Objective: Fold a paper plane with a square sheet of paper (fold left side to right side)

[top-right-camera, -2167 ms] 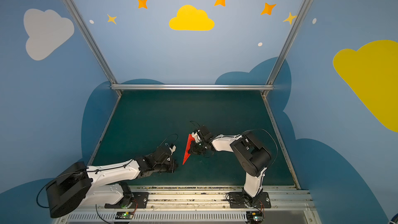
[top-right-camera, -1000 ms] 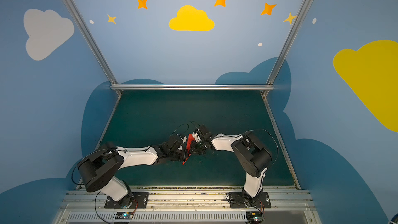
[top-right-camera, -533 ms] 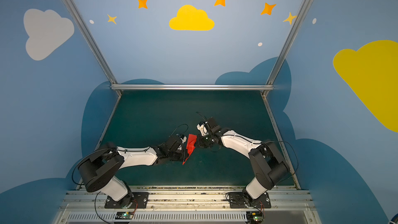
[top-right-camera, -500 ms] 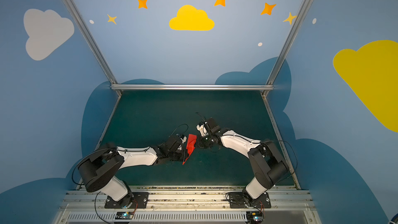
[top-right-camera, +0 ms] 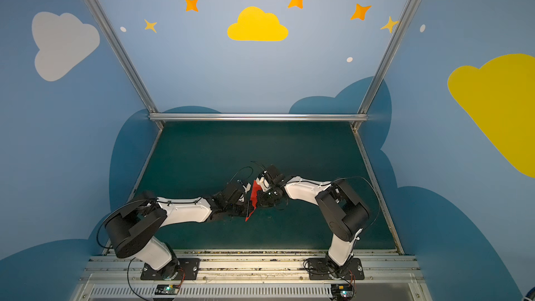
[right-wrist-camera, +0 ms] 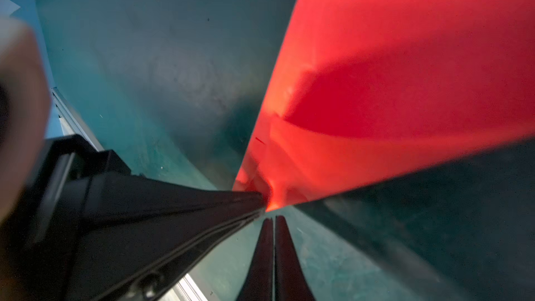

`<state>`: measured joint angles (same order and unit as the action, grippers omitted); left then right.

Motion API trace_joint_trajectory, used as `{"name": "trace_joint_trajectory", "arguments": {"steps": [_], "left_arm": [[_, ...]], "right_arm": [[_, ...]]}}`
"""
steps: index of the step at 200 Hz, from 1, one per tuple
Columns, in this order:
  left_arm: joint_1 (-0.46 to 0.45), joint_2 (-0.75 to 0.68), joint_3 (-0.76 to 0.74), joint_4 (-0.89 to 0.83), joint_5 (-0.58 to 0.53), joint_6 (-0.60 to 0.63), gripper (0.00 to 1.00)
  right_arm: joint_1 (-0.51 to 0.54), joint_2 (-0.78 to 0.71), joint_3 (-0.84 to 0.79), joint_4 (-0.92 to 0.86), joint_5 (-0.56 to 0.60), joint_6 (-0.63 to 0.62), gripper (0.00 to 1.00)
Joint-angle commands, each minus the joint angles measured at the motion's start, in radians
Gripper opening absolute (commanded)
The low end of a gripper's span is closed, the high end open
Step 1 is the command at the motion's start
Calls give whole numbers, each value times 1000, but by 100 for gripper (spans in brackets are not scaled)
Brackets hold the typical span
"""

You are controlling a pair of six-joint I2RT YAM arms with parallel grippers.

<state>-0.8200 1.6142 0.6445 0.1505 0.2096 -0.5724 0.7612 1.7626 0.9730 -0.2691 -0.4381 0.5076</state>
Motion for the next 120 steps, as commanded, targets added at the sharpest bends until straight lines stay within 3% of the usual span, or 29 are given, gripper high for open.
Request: {"name": "trace_joint_trajectory", "arguments": {"steps": [1,120], "left_arm": [[-2,46,-28,-78,-4,23,3],[-2,62,-28,-71,34,28,3]], "right_arm": [[6,26,31,1,11,-15,0],[-54,87,25,-16,65,-55,0]]}}
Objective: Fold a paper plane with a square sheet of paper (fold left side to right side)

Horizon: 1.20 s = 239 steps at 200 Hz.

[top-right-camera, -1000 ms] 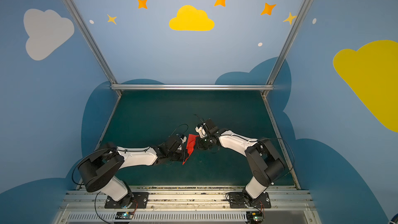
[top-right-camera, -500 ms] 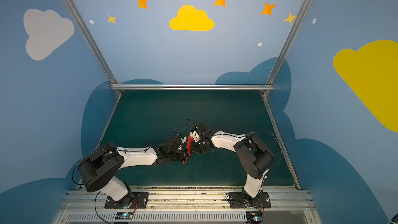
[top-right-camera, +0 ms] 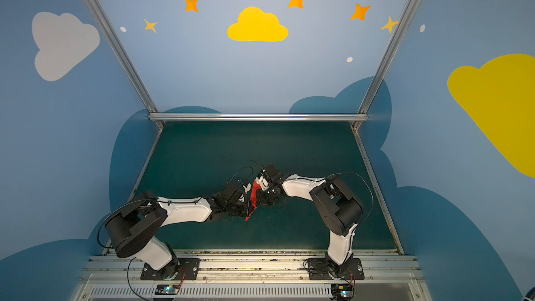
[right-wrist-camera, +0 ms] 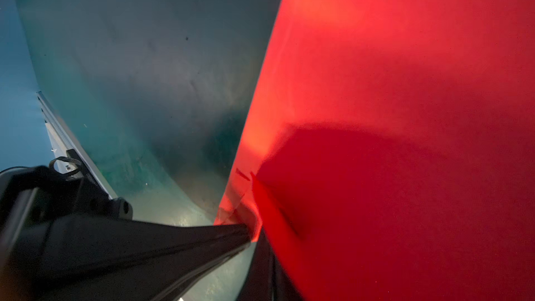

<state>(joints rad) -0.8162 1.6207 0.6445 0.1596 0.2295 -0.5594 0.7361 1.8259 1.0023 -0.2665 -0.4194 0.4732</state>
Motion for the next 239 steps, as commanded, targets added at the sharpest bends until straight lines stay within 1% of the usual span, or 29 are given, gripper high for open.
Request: {"name": "trace_joint_trajectory", "arguments": {"steps": [1,74,145,179,239], "left_arm": [[-6,56,-28,-81,14,14,3],[-6,58,-25,-77,24,16,3],[-6,61,-26,-75,31,18,3],[-5,56,-28,-77,31,18,3],[-5,59,-28,-73,33,18,3]], "right_arm": [[-30,23,-5,-19,47,-21,0],[-107,31,0,-38,59,-48,0],[-184,93,71,-85,46,-64,0],[-237,135,106,-117,45,-60,0],[-325,167,131,-179,83,-53,0]]}}
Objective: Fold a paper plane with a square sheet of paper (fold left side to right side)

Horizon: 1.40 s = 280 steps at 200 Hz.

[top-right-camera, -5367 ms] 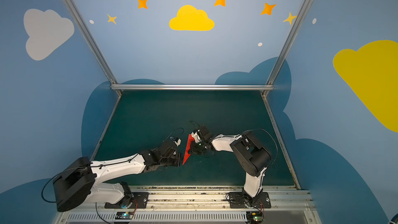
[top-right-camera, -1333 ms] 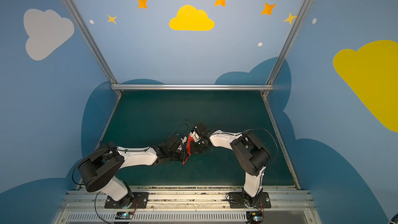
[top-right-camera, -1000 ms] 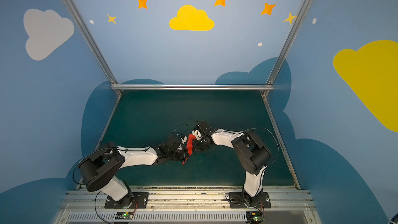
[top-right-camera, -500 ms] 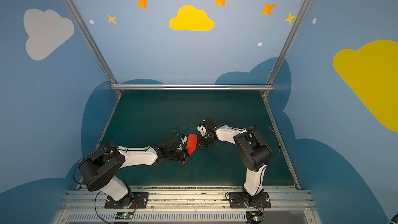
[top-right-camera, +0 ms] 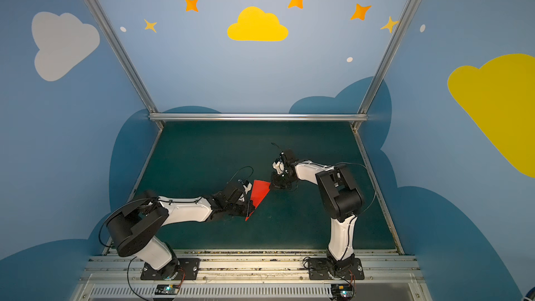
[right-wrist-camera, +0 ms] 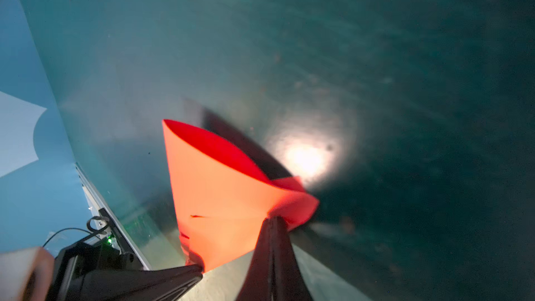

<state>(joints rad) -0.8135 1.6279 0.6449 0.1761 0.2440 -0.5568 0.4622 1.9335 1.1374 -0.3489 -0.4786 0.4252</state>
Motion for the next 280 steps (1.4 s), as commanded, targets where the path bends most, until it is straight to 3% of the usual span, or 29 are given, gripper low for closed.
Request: {"name": "trace_joint_trajectory", "arguments": {"steps": [1,65,90,121,163,212,280], "left_arm": [[-8,52,-28,-88,19,15,3],[-8,48,-27,-89,21,20,3],[-9,43,-27,-92,16,22,3],[-9,40,-26,-98,11,27,3],[-9,38,-28,-102,11,32,3],[-8,27,-29,-110,12,33,3],[-12,-21,-92,-84,21,-4,3]], "right_arm": [[-53,61,-3,-97,143,-5,0],[-141,30,48,-134,86,-15,0],[-92,-82,-6,-118,43,3,0],[52,-186,-64,-61,29,84,0],[201,-158,-47,1,65,175,0],[224,-53,-69,47,104,205,0],[217,-39,-146,78,135,226,0]]}}
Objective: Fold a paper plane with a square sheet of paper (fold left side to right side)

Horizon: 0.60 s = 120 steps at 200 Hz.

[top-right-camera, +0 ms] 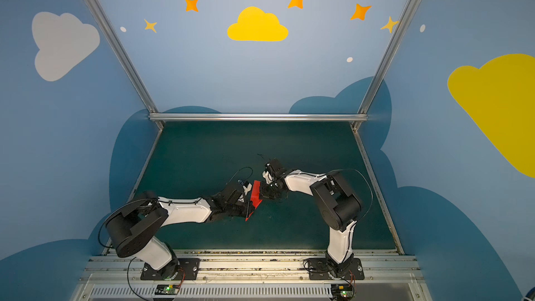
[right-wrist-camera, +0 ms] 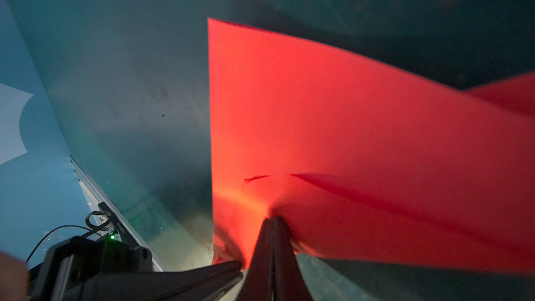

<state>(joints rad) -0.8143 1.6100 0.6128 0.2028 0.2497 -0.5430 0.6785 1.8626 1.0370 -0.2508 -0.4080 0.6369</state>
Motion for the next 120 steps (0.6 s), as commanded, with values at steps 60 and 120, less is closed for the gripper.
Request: {"name": "trace_joint_trajectory", "arguments": {"steps": [60,120], "left_arm": [[-34,-35,-109,-109,6,-44,3],[-68,-61,-169,-100,-19,-84,3]], "right_arm": [[-2,44,-47,-18,69,19,0],[-4,44,-61,-11,69,26,0]]}}
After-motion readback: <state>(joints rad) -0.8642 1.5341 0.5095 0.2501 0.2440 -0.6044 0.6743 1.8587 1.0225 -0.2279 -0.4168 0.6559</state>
